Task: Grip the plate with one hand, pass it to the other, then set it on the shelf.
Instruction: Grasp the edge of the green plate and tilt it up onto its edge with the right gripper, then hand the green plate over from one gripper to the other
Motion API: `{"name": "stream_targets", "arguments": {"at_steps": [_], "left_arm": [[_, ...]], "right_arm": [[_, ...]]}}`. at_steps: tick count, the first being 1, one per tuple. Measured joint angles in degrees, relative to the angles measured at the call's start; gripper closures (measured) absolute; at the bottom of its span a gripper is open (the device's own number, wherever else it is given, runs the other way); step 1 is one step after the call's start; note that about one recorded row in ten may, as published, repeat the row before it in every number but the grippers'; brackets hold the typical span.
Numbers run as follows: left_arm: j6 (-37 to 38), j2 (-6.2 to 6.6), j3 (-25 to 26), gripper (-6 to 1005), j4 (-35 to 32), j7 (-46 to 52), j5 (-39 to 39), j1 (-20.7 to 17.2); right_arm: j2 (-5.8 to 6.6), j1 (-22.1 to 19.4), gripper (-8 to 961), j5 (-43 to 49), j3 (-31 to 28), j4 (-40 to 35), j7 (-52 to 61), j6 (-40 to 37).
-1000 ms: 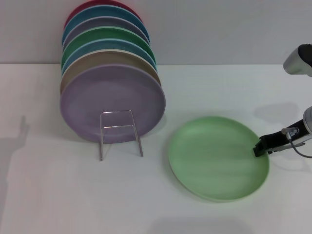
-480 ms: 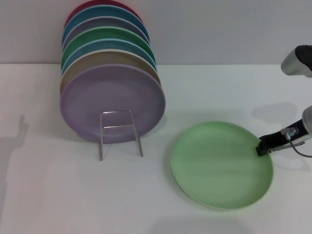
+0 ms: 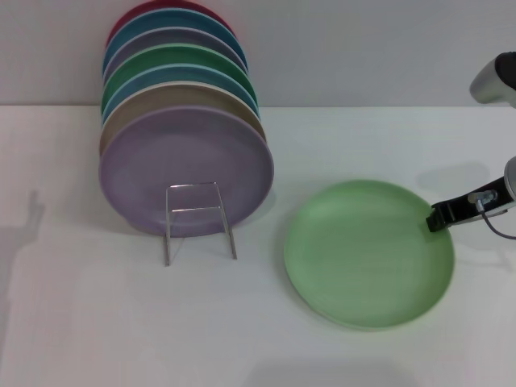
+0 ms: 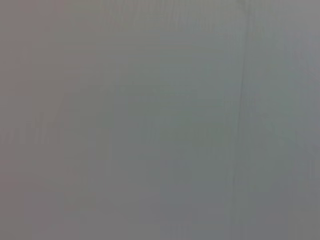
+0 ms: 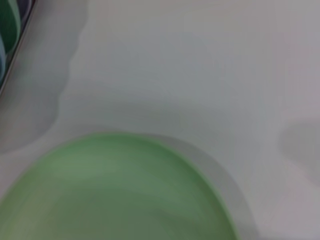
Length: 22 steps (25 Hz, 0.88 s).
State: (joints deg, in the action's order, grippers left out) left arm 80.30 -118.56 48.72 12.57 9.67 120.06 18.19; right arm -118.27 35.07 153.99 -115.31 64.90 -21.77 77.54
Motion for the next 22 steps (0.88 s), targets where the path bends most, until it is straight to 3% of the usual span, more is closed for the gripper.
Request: {"name": "stream_targets", "arguments": {"at_steps": [6,14,22], "left_arm": [[0.0,-0.09,0.0,197,0.0,0.0,0.0,0.0],[0.1,-0.09,0.0,197,0.0,0.0,0.0,0.2],[0.4,-0.10,0.0,197,0.1,0.0,0.0,0.2]], "right_arm": [[-0.72,-3.0,933,0.0,1.3,6.9,-0.7,-4.0],[-0.72,-5.1,933,1.2,4.5,11.9,-0.7,-9.6],[-0.88,-7.9,933,6.4,12.0,15.2,0.4,-21.1]]}}
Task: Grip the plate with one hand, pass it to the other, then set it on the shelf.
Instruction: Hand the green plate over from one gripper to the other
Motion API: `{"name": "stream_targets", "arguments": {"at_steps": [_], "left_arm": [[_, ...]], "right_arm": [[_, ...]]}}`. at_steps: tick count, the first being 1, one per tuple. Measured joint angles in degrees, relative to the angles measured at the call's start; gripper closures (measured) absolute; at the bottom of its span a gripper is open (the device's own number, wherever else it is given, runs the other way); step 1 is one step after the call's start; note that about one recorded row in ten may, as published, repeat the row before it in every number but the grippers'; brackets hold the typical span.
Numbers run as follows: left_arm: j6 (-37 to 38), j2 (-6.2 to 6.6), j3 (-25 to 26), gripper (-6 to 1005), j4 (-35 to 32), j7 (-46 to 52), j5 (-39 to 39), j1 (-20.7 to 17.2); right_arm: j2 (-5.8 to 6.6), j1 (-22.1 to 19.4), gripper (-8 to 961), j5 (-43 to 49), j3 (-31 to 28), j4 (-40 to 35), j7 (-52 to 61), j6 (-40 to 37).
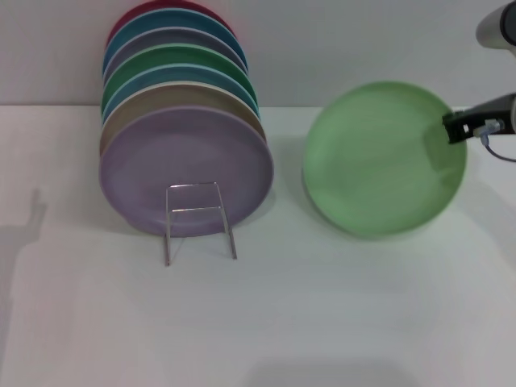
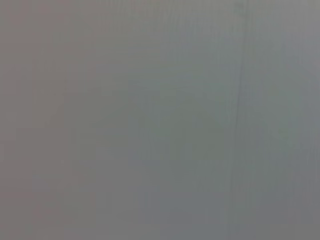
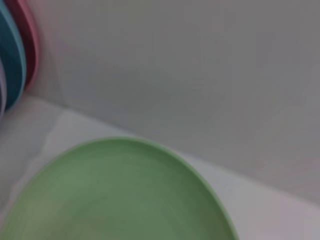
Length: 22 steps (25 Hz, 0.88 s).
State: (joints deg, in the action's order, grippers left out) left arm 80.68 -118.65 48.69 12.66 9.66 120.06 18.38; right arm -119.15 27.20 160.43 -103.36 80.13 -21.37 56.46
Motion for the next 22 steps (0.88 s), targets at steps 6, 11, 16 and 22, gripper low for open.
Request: {"name": "stream_targets", "arguments": {"at_steps": [6,11,16,22], "left_arm": [[0.2,0.00,0.0,197,0.0,0.0,0.0,0.1],[0.3,0.00,0.0,198,0.0,0.0,0.0,0.2],[0.4,0.04,0.0,198,0.0,0.0,0.0,-0.1],[0.5,0.09,0.0,198,0.0,0.0,0.0,-0.2]], "right_arm": [[-0.12,-2.8,934,0.9,5.5,0.9,0.1,-11.6],[-0.34,-6.0,934,1.0,8.8,-0.2,0.5,-23.1],[-0.42,-9.7,934,1.0,12.2,-2.9,1.0,-35.1],[-0.42,-11.8,933,0.3,16.9,-11.5,1.5,-53.8]]}}
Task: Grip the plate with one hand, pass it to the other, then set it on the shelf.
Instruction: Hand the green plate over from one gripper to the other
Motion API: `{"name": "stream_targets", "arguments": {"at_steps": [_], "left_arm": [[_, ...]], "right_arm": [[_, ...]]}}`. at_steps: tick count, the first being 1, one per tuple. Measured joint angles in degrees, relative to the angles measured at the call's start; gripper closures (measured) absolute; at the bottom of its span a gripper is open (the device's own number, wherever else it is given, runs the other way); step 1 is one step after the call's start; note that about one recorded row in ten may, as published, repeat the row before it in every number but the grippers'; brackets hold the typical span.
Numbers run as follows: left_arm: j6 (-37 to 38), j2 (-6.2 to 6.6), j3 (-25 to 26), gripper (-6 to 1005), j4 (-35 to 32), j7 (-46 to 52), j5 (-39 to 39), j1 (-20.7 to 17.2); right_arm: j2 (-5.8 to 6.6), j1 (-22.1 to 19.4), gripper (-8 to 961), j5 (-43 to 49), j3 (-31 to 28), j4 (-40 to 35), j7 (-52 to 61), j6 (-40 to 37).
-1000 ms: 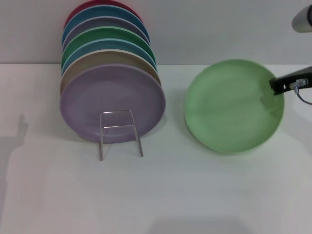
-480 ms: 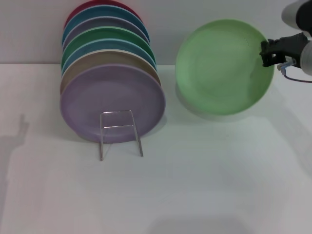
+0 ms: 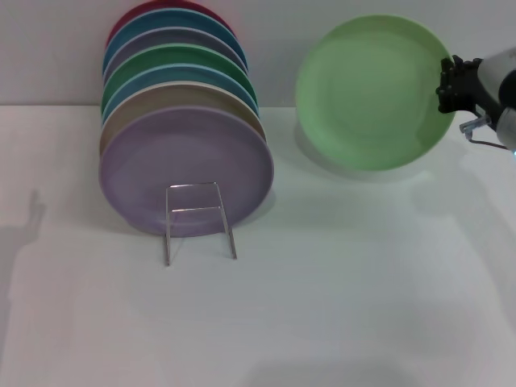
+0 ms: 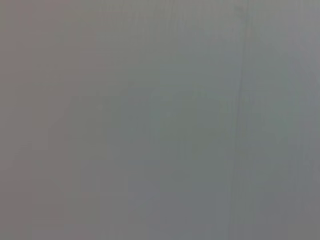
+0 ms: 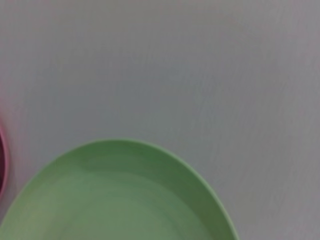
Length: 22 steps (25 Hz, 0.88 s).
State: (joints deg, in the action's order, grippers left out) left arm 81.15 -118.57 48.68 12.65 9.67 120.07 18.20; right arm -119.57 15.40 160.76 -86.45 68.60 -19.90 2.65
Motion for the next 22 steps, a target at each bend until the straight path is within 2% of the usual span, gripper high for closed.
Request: {"name": "stream_targets", "arguments": {"at_steps": [10,15,22], "left_arm": [[7.0,0.03,-0.7,198,0.0,7.1,0.5,-1.7],[10.9,0.10,-2.3,198,-0.1,11.4,0.7,-3.1],[14.3,0.10,-7.6,198,-0.3,15.1,0.7,-4.9]], "right_arm": [[-0.01,1.2,934,-0.1,6.6,-22.7,10.0,-36.3],[-0.06,1.5,934,-3.1,9.6,-31.3,12.2,-48.4],[-0.12,0.3,933,-11.8,19.2,-40.5,13.7,-65.2]]}}
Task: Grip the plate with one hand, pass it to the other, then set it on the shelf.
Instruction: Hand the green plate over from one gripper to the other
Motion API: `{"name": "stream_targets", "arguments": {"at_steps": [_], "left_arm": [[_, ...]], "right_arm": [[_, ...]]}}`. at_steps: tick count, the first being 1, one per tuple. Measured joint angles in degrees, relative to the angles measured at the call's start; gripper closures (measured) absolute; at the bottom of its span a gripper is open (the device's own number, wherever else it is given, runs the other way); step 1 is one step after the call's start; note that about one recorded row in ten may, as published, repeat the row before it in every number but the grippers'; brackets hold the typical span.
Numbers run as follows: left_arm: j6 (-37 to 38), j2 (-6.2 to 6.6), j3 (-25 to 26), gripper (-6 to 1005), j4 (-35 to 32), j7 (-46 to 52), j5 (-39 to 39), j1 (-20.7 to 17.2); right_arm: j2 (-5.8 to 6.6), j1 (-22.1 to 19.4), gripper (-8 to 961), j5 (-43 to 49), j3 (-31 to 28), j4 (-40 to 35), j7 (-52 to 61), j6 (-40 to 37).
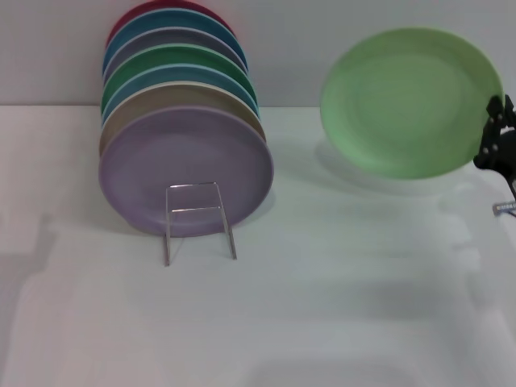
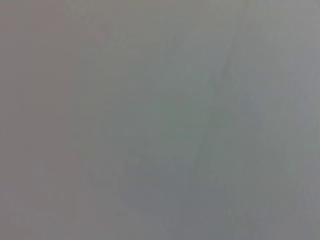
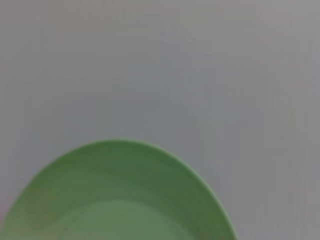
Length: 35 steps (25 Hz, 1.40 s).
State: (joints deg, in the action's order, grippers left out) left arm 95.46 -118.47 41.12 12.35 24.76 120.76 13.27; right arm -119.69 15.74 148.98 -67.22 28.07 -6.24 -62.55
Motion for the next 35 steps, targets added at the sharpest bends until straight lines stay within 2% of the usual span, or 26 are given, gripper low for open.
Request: {"name": "stream_targets", "arguments": {"at_steps": [5,6,7,10,16,22,28,35], "left_arm": [[0.7,-0.01,-1.0,198,0.1,0.0,0.0,-0.4],[2.0,-0.08,-3.1,198,0.2,0.0,0.0,-1.0],[4.5,-0.16,-8.5,198,0.3,0.0,0.0,-1.6],[5.8,-0.17,-14.2,198,0.3,-0.2,0.0,-1.6],[5.5,-0.27,-20.9,199,0.3,-1.2,0.0,-1.1],[4.2,-0.45,-28.3,199,1.4,-9.8,0.0,-0.9],[-0.6,-0.45,-32.1,199,3.8,-16.8,0.0,-0.5],[-5.8,-0.45,-32.4,199,5.6,-19.4,0.0,0.3]], "right_arm": [[-0.13,-3.7,934,-4.2,9.2,-0.8,-0.3,-8.0],[-0.15,-4.5,934,-5.0,10.9,-0.8,-0.5,-9.7],[-0.17,-5.2,934,-5.7,12.5,-0.8,-0.5,-11.2],[-0.19,-7.3,934,-7.1,17.0,-0.9,-0.6,-15.3],[-0.19,-11.4,933,-7.3,23.1,-0.2,-2.5,-20.0],[-0.19,-12.4,933,-10.4,28.9,0.1,-3.2,-20.7],[-0.19,-12.5,934,-20.5,39.2,4.4,-11.7,-21.5],[-0.19,-12.7,934,-30.9,50.2,10.5,-23.9,-22.9]]}}
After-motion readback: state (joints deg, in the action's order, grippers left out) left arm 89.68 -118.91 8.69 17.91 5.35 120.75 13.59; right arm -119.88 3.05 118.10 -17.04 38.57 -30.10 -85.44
